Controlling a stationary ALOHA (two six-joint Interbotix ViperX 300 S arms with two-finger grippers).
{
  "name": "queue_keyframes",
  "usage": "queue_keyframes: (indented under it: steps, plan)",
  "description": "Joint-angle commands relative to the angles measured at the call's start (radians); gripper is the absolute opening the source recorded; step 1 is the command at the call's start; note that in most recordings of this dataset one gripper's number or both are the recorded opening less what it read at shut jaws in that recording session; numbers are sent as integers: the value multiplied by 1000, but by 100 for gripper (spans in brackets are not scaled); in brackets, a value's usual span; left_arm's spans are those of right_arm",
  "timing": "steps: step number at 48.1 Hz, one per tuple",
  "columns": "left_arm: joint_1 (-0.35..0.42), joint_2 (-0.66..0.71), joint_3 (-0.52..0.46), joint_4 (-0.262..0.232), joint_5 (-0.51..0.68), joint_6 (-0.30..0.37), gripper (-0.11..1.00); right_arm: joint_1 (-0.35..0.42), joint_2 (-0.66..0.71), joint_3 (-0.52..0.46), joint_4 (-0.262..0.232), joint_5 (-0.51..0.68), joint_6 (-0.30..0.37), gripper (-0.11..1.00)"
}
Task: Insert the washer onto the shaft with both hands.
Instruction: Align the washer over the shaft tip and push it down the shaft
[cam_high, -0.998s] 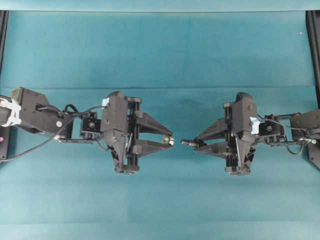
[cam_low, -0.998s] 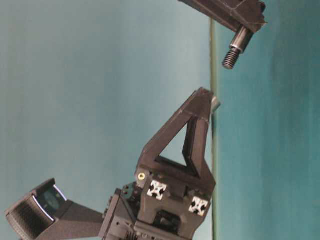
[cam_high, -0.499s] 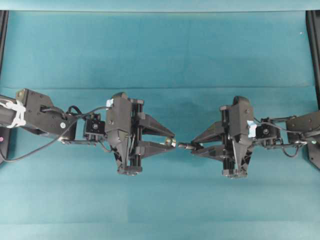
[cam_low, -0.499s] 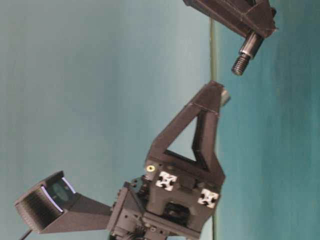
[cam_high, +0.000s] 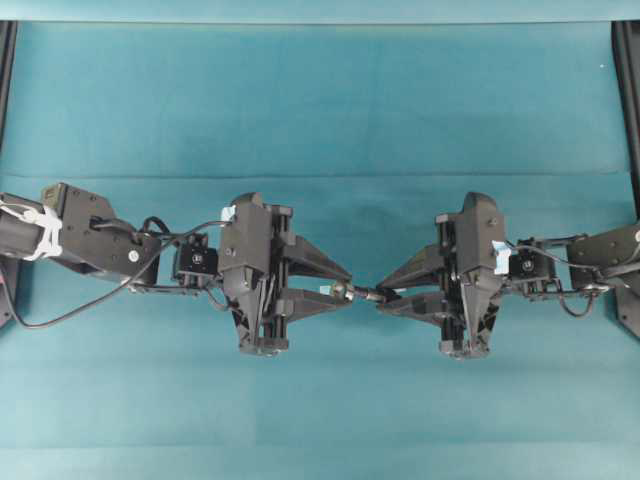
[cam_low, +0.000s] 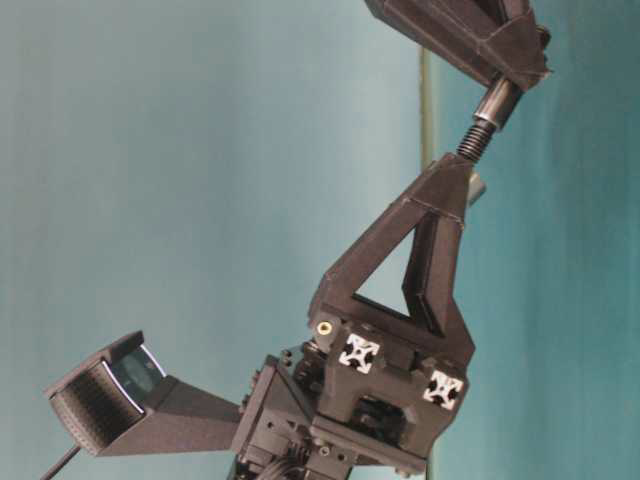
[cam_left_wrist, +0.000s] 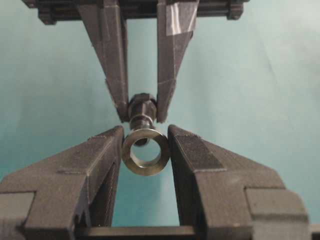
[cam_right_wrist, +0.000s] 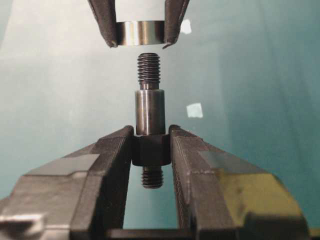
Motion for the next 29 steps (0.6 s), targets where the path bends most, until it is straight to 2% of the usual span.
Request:
queue_keyframes:
  steps: [1,29]
  plan:
    - [-2,-2,-14,2,-6,-3,37,5,-6,-14,2,-12,11,0]
    - [-2,12,-28,2,-6,-3,37,6,0,-20,2,-15,11,0]
